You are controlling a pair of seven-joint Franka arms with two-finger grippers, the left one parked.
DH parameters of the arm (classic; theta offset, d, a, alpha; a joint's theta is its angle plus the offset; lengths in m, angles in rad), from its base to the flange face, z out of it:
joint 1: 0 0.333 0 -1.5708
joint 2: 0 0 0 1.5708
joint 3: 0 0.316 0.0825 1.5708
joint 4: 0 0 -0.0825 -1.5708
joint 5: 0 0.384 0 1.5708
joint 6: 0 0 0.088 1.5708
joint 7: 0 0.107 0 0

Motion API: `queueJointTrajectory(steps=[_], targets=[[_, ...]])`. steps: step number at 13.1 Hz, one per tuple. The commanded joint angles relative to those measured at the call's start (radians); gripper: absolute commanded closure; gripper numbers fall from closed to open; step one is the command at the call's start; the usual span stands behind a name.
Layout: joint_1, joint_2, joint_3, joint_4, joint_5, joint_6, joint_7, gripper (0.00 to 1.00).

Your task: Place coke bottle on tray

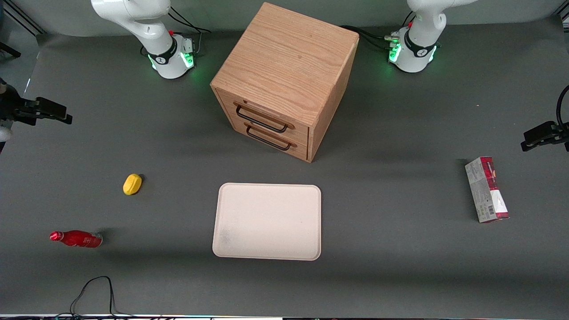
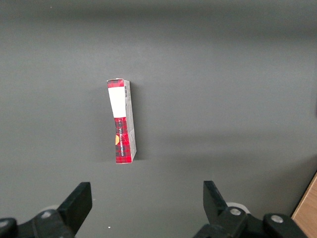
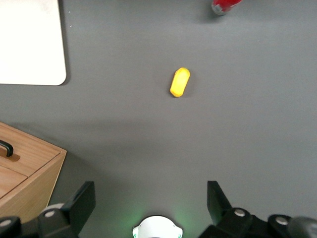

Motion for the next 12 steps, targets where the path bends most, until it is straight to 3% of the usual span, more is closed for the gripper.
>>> queueJointTrajectory(steps=[1,7,12], targets=[[-0.057,0.180,-0.007,0.226,0.010,-0.067,-0.056,0.00],[-0.238,0.513,0.004,0.610,0.018,-0.067,-0.162,0.00],[-0.284,0.648,0.007,0.648,0.018,0.066,-0.219,0.00]])
